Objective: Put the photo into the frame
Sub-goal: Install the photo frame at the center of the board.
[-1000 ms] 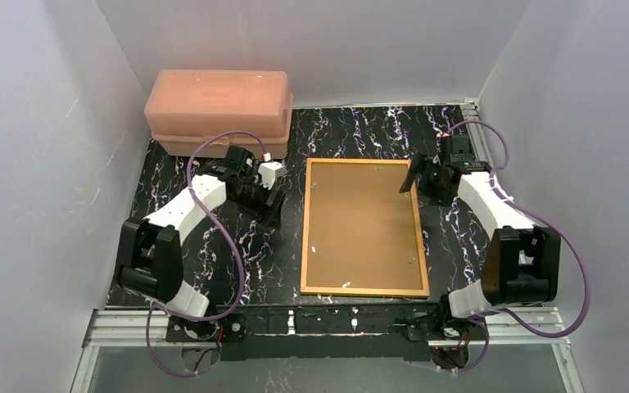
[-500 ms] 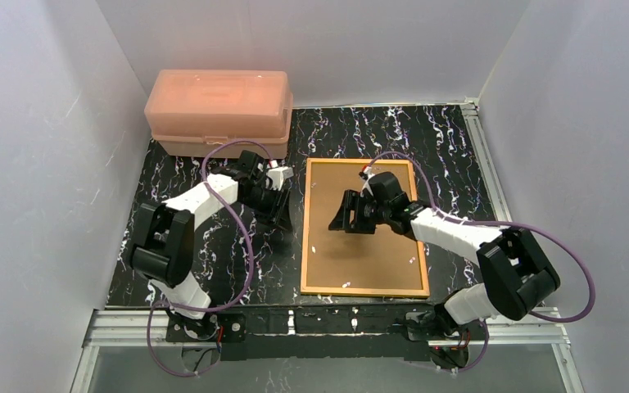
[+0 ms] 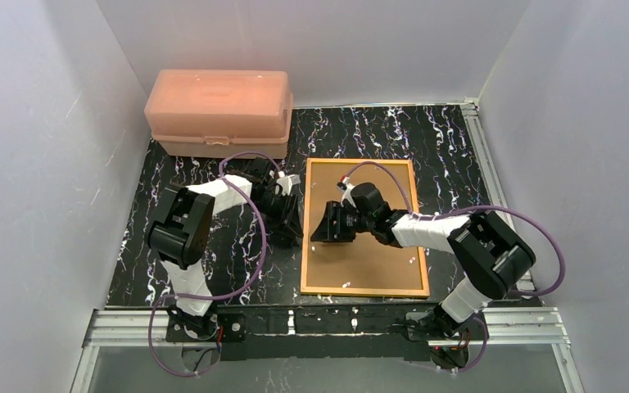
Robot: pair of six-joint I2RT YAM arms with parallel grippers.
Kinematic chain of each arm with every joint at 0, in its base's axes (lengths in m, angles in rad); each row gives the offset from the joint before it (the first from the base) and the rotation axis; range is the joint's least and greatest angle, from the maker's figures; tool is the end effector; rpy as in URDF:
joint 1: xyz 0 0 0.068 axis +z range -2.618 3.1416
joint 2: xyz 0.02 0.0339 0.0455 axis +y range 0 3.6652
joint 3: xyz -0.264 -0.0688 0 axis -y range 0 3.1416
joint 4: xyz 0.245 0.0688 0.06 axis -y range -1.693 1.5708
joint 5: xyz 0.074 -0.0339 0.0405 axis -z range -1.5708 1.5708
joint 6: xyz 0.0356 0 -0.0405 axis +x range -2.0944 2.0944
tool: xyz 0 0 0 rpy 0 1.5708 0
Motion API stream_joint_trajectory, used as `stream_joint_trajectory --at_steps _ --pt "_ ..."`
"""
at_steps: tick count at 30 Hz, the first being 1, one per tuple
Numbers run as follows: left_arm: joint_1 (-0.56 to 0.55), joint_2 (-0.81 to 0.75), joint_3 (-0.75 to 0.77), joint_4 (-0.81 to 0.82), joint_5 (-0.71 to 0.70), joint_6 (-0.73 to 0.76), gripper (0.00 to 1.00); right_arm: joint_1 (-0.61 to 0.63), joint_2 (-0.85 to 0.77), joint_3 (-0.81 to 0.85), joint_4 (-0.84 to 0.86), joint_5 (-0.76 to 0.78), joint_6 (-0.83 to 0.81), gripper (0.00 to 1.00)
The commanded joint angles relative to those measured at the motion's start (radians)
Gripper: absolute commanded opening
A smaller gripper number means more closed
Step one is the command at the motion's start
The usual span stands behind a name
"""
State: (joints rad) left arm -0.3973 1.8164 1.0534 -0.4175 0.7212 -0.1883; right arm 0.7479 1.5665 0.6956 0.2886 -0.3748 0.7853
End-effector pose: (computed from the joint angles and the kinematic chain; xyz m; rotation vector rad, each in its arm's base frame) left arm 0.3054 -0.1536 0.1505 0.4917 2.7192 -1.1521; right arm 0.2199 0.2218 0.1698 -0.1995 2.3938 1.2197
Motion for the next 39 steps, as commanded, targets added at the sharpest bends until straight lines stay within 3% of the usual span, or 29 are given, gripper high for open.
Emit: stream_joint_trajectory --at_steps 1,5,17,25,39 --pt "-0.013 0.025 0.015 0.009 0.049 -0.021 0.36 0.01 0.031 0.039 0.055 -0.044 -0.044 0.63" --pt "-0.016 0.049 0.022 0.01 0.042 -0.015 0.36 0.026 0.042 0.049 0.031 -0.048 -0.077 0.67" --pt "-0.025 0.096 0.048 -0.004 0.028 0.003 0.32 0.042 0.096 0.022 0.093 -0.067 -0.065 0.67" --pt "-0.025 0.099 0.046 -0.014 0.024 0.011 0.25 0.05 0.132 0.03 0.121 -0.082 -0.055 0.66" --pt "-0.025 0.092 0.051 -0.028 0.025 0.021 0.22 0.065 0.165 0.048 0.139 -0.118 -0.045 0.62"
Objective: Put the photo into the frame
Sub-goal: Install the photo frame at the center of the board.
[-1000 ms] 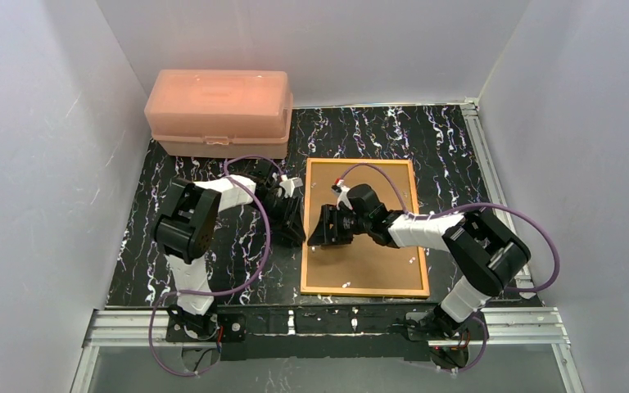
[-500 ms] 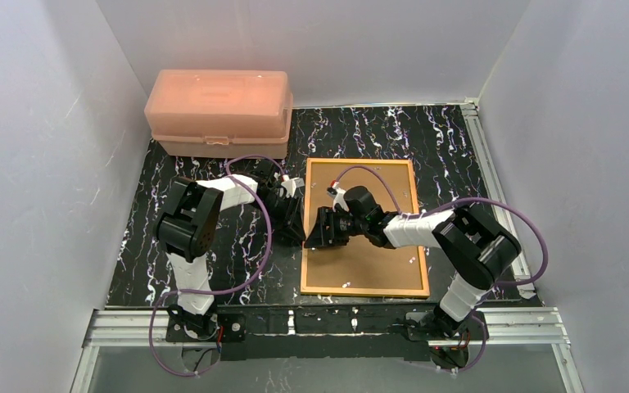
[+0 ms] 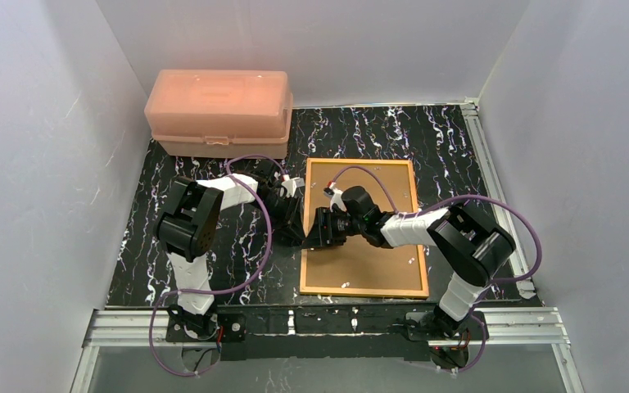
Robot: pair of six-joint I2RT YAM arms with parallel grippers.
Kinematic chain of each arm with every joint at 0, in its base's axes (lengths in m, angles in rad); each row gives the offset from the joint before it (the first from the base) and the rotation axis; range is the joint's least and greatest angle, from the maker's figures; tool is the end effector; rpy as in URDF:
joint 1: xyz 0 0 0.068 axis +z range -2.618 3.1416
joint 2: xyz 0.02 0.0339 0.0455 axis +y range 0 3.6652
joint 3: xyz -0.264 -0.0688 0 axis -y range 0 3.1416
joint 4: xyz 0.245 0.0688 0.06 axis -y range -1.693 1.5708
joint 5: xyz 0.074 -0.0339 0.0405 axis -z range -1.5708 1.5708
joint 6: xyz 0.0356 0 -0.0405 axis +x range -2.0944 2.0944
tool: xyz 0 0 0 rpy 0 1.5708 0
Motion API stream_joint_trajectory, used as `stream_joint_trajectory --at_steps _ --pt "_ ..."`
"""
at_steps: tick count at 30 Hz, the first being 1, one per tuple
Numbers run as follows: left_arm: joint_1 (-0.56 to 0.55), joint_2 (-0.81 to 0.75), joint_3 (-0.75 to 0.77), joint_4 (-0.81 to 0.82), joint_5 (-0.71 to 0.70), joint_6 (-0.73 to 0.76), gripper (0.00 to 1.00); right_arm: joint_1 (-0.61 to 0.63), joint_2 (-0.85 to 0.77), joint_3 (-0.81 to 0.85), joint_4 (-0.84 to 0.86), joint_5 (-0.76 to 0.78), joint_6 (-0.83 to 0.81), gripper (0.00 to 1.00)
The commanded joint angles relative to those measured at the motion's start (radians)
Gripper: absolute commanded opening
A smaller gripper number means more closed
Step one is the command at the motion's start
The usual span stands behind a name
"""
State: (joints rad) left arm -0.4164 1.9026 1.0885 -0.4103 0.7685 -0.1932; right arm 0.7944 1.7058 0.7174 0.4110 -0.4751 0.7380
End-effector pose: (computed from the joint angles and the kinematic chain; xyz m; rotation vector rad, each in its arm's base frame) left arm 0.3116 -0.1649 0.1325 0.5078 2.7560 -1.2250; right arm 0.2189 0.2461 0.1458 -0.3827 2.3913 1.3213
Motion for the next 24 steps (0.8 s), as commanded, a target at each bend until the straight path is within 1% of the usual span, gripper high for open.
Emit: stream_joint_trajectory --at_steps 1,9,24 --pt "-0.006 0.006 0.017 -0.037 -0.022 0.027 0.21 0.02 0.027 0.027 0.017 -0.02 0.003 0.62" --pt "-0.006 0.005 0.016 -0.039 -0.024 0.03 0.2 0.028 0.026 0.027 0.015 -0.019 0.012 0.61" --pt "-0.006 -0.008 0.013 -0.048 -0.022 0.032 0.19 0.043 -0.048 -0.074 0.024 0.042 0.054 0.6"
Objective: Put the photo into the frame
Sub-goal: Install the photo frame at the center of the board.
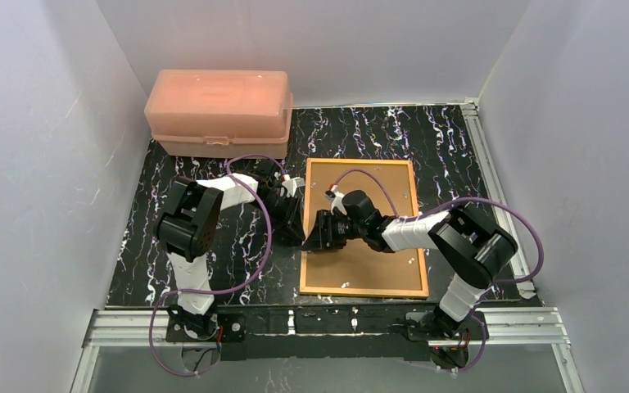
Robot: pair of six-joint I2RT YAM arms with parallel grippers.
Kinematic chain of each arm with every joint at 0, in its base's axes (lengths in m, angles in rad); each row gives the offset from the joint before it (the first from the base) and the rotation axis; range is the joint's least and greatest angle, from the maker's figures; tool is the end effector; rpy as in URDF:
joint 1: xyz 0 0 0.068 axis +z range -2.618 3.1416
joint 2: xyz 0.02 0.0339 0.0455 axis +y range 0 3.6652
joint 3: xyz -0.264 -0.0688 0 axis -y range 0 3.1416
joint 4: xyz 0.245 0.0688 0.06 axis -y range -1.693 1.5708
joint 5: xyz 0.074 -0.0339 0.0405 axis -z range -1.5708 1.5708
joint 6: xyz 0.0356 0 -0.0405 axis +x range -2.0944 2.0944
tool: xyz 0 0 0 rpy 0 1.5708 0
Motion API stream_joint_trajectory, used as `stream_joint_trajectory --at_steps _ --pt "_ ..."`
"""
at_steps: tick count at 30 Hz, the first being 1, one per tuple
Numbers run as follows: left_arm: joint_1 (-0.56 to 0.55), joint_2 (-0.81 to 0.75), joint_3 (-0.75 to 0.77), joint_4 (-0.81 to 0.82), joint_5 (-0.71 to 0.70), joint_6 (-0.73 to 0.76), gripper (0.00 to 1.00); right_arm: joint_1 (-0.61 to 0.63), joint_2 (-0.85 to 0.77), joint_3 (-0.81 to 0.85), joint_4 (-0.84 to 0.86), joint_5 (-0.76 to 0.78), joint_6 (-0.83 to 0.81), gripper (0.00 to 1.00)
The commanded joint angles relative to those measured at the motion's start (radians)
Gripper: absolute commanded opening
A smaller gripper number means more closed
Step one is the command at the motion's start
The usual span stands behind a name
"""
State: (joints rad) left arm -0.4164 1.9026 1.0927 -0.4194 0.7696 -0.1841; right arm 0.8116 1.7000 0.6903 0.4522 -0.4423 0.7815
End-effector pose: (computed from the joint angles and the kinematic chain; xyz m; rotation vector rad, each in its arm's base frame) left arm 0.3117 -0.1649 0.1332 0.5181 2.7554 -1.2247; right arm 0.2129 0.2464 0.1436 -0.3345 2.3878 1.3254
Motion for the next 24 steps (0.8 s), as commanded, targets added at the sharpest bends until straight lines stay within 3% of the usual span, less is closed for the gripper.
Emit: stream_joint_trajectory --at_steps 1,7,24 --pt "-0.006 -0.008 0.007 -0.043 -0.023 0.023 0.19 0.025 -0.051 -0.055 -0.022 0.015 0.012 0.6" --pt "-0.007 -0.01 0.006 -0.043 -0.021 0.025 0.18 0.026 -0.091 -0.082 -0.048 0.055 0.005 0.6" --pt "-0.007 -0.012 0.011 -0.055 -0.019 0.027 0.16 0.032 0.014 -0.026 0.073 0.098 0.056 0.56"
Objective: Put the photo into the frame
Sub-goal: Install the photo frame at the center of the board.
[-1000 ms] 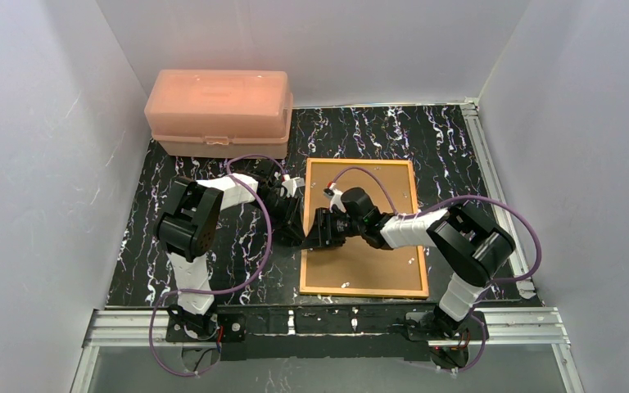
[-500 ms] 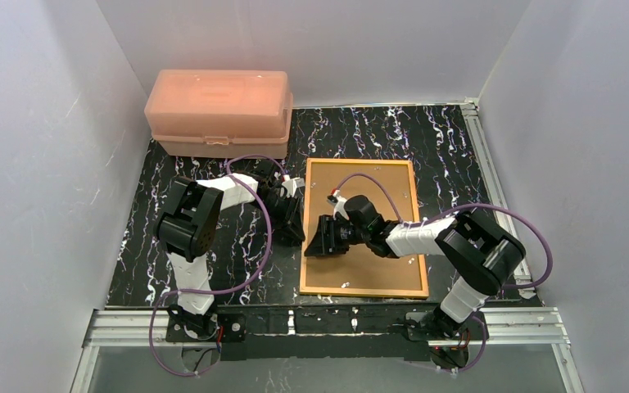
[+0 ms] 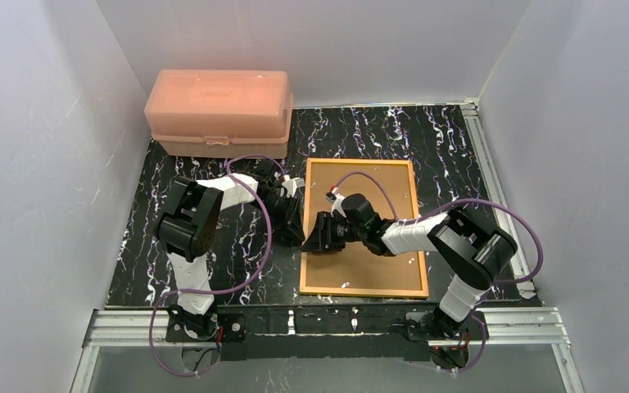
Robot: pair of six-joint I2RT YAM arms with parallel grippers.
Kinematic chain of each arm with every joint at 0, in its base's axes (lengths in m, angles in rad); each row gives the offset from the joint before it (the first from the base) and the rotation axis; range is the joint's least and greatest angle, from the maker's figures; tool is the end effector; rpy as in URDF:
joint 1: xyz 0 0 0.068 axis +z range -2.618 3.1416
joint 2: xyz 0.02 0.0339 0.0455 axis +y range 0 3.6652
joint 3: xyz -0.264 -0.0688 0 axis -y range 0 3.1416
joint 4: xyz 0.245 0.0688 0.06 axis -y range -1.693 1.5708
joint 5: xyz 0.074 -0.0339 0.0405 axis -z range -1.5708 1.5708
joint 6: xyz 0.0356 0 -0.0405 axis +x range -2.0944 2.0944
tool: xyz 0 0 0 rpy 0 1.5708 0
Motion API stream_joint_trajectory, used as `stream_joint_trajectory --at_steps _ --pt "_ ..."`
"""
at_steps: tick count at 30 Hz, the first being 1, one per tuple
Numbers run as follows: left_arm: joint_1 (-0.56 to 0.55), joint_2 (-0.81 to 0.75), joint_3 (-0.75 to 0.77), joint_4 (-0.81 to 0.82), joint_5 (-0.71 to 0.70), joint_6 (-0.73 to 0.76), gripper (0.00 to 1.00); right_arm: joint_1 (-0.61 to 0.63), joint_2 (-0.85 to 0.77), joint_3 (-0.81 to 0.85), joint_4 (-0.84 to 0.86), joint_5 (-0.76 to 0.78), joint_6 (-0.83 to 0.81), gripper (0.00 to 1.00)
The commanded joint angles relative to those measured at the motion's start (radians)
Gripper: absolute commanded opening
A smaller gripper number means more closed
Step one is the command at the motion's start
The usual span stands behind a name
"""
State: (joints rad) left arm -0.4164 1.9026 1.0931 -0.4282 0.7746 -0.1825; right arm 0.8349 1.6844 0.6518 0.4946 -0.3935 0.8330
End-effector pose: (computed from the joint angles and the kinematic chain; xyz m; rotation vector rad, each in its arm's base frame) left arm 0.3109 -0.1647 0.1331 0.5180 2.7618 -1.2316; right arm 0.2039 0.2455 0.1414 -0.2722 2.3844 1.3221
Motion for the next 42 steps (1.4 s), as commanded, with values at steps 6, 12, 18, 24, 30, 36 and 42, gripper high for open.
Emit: stream_joint_trajectory --at_steps 6,12,18,24,30,36,42 --pt "-0.005 -0.016 0.005 -0.039 -0.018 0.024 0.16 0.021 0.024 -0.003 0.048 0.081 0.02 0.54" --pt "-0.006 -0.02 0.002 -0.04 -0.018 0.026 0.15 0.033 0.013 -0.018 0.059 0.126 0.026 0.53" --pt "-0.006 -0.021 0.0 -0.042 -0.018 0.03 0.15 0.035 0.012 -0.013 0.057 0.119 0.025 0.53" --pt "-0.006 -0.024 0.009 -0.054 -0.02 0.034 0.15 0.031 -0.086 0.019 -0.04 0.107 -0.02 0.55" --pt "-0.006 -0.032 0.006 -0.048 -0.007 0.029 0.14 -0.035 -0.194 0.06 -0.088 0.085 -0.052 0.62" --pt "-0.004 -0.051 -0.01 -0.038 -0.005 0.024 0.14 -0.065 -0.213 0.028 -0.067 0.065 -0.02 0.63" --pt "-0.002 -0.036 -0.009 -0.035 -0.001 0.021 0.14 0.009 -0.166 -0.078 0.089 0.088 0.056 0.62"
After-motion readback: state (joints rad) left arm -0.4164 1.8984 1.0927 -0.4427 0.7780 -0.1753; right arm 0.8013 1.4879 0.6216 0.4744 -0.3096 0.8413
